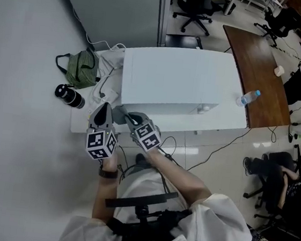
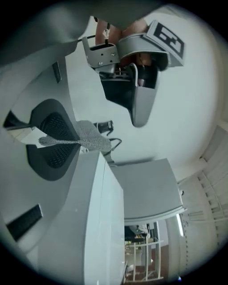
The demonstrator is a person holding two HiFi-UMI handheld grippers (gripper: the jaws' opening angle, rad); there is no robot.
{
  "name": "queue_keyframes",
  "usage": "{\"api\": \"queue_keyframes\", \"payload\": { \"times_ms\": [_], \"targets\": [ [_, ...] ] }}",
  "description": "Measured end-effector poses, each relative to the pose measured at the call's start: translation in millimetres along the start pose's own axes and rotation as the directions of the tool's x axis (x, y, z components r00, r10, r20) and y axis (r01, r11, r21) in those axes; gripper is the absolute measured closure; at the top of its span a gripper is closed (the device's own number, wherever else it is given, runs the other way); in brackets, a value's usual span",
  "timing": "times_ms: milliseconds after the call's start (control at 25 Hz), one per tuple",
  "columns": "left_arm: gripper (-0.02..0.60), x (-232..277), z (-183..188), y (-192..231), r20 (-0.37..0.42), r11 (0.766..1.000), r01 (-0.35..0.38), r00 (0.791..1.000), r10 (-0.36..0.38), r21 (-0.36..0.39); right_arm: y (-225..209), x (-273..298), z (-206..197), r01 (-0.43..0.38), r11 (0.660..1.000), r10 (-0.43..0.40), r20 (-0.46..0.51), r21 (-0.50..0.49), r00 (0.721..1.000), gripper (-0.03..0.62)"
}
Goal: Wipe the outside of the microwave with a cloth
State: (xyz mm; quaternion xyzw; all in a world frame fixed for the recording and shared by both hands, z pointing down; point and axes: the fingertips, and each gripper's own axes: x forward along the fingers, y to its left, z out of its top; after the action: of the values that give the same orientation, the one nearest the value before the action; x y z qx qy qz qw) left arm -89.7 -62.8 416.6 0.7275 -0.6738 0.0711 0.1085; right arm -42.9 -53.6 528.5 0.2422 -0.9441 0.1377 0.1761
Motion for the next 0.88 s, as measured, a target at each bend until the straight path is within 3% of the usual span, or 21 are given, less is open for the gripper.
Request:
{"api": "queue_keyframes", "payload": {
  "times_ms": [120, 200, 320, 440, 520, 560, 640, 760, 880],
  "targets": [
    [0.554, 7, -2, -7, -0.008, 1.0, 0.015, 1.0, -0.015, 0.0, -81, -54, -16, 0.174, 0.98, -0.178, 0.038, 0.1, 0.983, 0.576],
    [0.554, 15, -1, -18, -0.012, 0.999, 0.041, 0.999, -0.041, 0.004, -148, -114, -41, 0.336, 0.923, -0.349, 0.037, 0.187, 0.936, 0.576],
    [0.554, 27, 0, -33, -0.013, 0.996, 0.084, 0.996, -0.084, 0.012, -237, -220, -86, 0.581, 0.757, -0.605, -0.016, 0.299, 0.796, 0.576],
    [0.554, 36, 3, -45, -0.006, 0.993, 0.117, 0.993, -0.117, 0.014, -291, -303, -122, 0.723, 0.58, -0.759, -0.075, 0.375, 0.647, 0.576],
    [0.554, 38, 2, -51, -0.006, 0.991, 0.131, 0.991, -0.131, 0.013, -301, -326, -139, 0.755, 0.522, -0.792, -0.105, 0.397, 0.602, 0.576],
    [0.554, 38, 1, -53, -0.005, 0.99, 0.138, 0.99, -0.138, 0.013, -299, -325, -143, 0.756, 0.521, -0.79, -0.112, 0.397, 0.603, 0.576],
    [0.554, 40, 0, -55, -0.005, 0.989, 0.148, 0.989, -0.148, 0.015, -285, -297, -142, 0.727, 0.57, -0.753, -0.11, 0.382, 0.648, 0.576],
    [0.554, 39, -3, -51, -0.003, 0.989, 0.147, 0.989, -0.147, 0.014, -241, -214, -127, 0.61, 0.714, -0.623, -0.086, 0.343, 0.778, 0.576],
    [0.554, 34, -3, -37, 0.005, 0.992, 0.122, 0.992, -0.122, 0.011, -175, -111, -102, 0.428, 0.867, -0.429, -0.057, 0.255, 0.902, 0.576]
  ]
}}
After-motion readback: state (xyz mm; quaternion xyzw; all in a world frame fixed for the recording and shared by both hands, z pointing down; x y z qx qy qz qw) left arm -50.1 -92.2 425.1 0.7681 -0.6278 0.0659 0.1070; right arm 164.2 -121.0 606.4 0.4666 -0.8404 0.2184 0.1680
